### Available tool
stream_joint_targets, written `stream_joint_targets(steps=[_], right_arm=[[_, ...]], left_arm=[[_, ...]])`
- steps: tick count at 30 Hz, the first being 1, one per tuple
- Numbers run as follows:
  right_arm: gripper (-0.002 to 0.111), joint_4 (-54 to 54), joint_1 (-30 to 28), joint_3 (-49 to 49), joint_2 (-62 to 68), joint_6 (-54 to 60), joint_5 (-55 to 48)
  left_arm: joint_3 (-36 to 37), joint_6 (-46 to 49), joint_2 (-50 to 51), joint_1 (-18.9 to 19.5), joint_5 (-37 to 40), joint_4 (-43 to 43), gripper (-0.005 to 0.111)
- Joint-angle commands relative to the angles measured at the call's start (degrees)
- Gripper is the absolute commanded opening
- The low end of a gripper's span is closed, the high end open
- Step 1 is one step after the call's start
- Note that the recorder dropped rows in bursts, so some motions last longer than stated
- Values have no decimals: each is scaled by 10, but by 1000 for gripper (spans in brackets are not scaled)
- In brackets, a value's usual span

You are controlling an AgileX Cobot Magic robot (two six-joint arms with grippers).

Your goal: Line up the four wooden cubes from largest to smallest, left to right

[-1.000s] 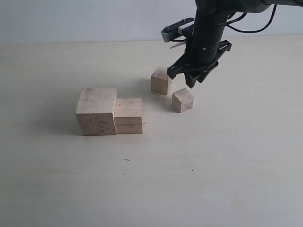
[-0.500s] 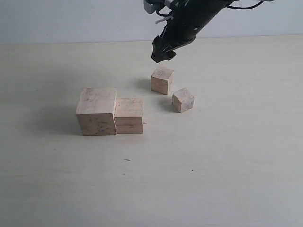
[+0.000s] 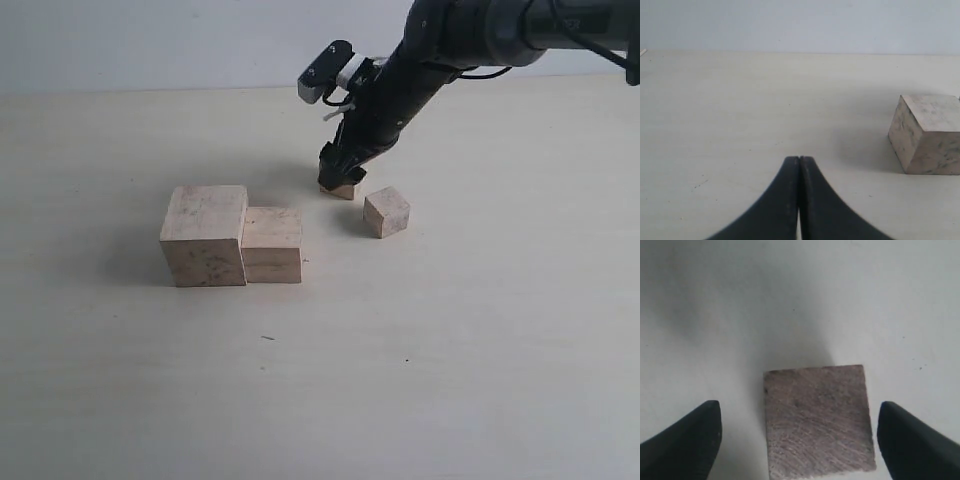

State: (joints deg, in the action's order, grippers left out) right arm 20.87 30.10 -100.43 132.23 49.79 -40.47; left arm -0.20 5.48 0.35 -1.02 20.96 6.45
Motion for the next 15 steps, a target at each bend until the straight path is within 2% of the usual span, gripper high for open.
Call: stream_joint_targets(steps=[1,6,8,12,15], right_arm=[[70,10,-2,1,12,15,2],[17,10,-2,1,-5,10,-16],[0,12,-2,1,-23,10,-41],[0,12,-2,1,-69,18,-96],[0,12,-2,1,-96,103,-166]], left_arm=[[2,1,-3,-2,-6,-1,0],[2,1,-3,-2,-6,-1,0],[2,1,-3,-2,-6,-1,0],[2,1,-3,-2,-6,-1,0],[2,1,-3,-2,-6,-1,0]])
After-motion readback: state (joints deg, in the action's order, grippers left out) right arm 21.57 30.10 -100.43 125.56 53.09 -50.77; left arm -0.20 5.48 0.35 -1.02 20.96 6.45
